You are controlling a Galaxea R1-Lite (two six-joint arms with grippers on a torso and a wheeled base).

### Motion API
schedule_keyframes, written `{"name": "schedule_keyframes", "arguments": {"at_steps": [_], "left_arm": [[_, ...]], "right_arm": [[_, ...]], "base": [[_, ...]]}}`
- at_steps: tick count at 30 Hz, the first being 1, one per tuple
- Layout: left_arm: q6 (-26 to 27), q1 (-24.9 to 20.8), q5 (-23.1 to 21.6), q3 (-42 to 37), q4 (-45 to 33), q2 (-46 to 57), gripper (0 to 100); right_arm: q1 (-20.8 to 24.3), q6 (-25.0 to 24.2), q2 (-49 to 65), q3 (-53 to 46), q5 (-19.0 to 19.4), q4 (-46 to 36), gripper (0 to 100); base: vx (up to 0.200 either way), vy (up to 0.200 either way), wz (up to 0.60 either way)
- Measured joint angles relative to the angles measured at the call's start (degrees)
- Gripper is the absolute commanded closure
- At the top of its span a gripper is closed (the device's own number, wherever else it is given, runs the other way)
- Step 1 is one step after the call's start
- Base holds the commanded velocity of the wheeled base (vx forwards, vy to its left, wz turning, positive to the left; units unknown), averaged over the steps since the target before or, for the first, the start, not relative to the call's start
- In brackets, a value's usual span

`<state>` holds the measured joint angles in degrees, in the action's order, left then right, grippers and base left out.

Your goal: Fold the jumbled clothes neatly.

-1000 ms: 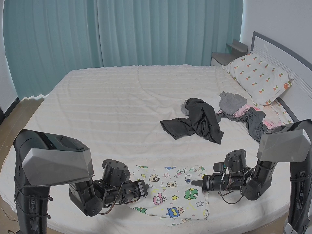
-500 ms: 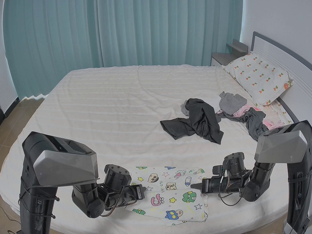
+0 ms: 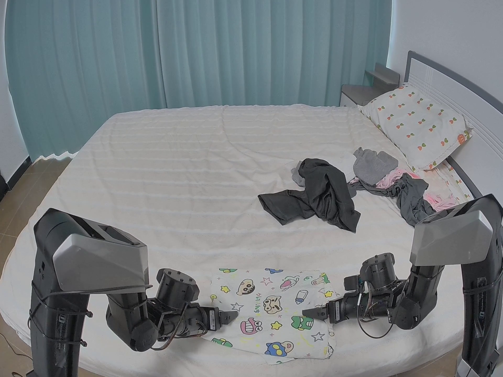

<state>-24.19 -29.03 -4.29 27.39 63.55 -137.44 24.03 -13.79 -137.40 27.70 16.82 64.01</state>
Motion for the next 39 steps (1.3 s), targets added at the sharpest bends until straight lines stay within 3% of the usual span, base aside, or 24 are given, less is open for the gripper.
{"name": "schedule_keyframes", "arguments": {"at_steps": [4, 9, 18, 24, 33, 34, 39], "left_arm": [[3.0, 0.5, -0.6, -2.1, 0.0, 0.1, 0], [7.1, 0.6, -1.2, -4.9, 0.5, 0.2, 0], [6.5, 1.7, -2.8, -5.3, 2.0, 0.6, 0], [4.7, 5.6, -2.8, -4.2, 2.7, 2.2, 0], [2.2, 11.3, -1.0, -5.5, 2.8, 10.8, 0], [1.6, 12.7, 1.4, -6.3, 2.9, 14.8, 0], [0.8, 14.8, 5.0, -8.7, 2.7, 25.0, 0]], "right_arm": [[0.1, 4.0, -0.9, -1.1, -2.6, 0.0, 0], [0.1, 6.0, -1.6, -2.2, -3.0, 0.1, 0], [-0.3, 5.8, -1.6, -2.5, -2.7, 2.2, 0], [-1.4, 5.4, -0.1, -2.3, -3.4, 9.3, 0], [-2.5, 3.9, 11.8, -5.8, -7.0, 10.0, 0], [-2.8, 3.5, 17.1, -7.6, -8.8, 10.1, 0], [-3.0, 3.7, 30.1, -12.0, -12.4, 9.4, 0]], "base": [[0.0, 0.0, 0.0], [0.0, 0.0, 0.0], [0.0, 0.0, 0.0], [0.0, 0.0, 0.0], [0.0, 0.0, 0.0], [0.0, 0.0, 0.0], [0.0, 0.0, 0.0]]}}
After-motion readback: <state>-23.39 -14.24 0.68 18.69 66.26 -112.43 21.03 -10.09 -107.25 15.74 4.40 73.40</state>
